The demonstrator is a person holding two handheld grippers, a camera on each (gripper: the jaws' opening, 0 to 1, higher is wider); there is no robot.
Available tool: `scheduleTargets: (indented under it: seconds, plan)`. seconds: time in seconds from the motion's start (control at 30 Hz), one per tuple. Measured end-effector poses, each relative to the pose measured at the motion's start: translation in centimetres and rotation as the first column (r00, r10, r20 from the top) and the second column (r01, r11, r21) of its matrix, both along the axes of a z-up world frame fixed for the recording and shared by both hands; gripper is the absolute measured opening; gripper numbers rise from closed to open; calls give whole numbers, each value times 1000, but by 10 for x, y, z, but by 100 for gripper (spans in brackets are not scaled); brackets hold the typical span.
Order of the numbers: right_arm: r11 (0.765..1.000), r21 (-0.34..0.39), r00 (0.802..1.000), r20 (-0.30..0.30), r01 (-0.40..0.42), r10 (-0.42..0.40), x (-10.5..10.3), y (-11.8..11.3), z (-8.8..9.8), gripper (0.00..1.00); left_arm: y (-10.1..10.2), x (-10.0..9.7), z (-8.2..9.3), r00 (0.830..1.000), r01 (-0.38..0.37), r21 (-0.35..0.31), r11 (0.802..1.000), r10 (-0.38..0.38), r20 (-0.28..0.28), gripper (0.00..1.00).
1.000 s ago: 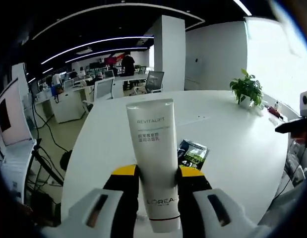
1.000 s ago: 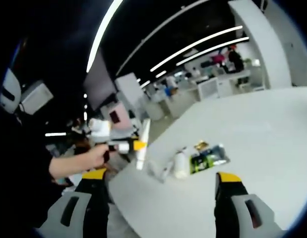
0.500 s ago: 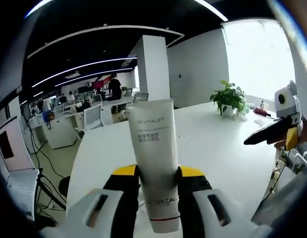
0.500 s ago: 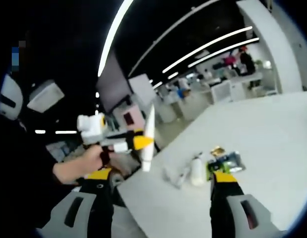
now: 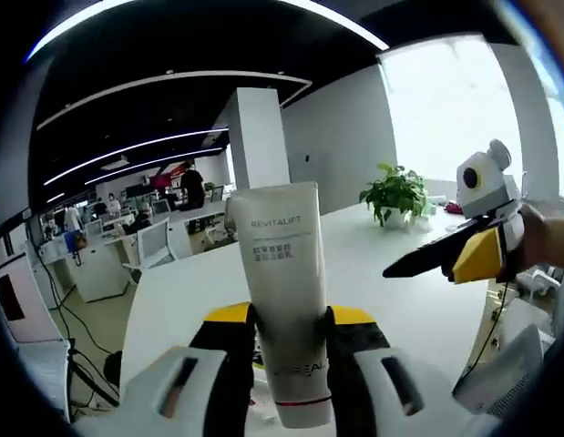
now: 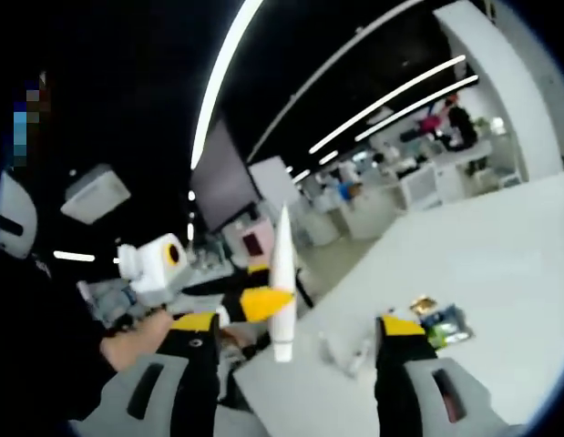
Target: Arrange the skincare products in the storage area until every visible bottle or jar stands upright without overlapping.
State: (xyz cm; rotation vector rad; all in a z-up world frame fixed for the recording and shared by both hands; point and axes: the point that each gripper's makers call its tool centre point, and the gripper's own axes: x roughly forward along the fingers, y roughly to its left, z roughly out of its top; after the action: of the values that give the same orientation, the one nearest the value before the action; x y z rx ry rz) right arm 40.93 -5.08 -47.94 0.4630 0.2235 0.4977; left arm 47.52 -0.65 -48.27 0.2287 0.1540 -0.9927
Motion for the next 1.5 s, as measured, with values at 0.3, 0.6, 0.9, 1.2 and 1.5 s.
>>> scheduleTargets:
  seconds: [0.3,0.6,0.9,1.2,1.5]
  plan:
    - [999,-4,998,10,-54,54,12,23,13,69,-7,-25,7,999,45,-8,999,-45,17,31]
    - [999,15,999,9,-38,38,23,35,22,58,-8,-41,13,996,67,9,998,-67,51,31]
    - [999,-21,999,14,-31,31,23,37,25,42,-9,-53,11,996,78,14,997,-79,44,31]
    - [998,-54,999,18,-31,32,18,40,20,15,-11,-59,-1,996,87,39,995,-88,23,32]
    - [995,-98,999,6,-30,31,11,38,17,6,-13,-67,-3,993,115,28,993,-115,-4,33]
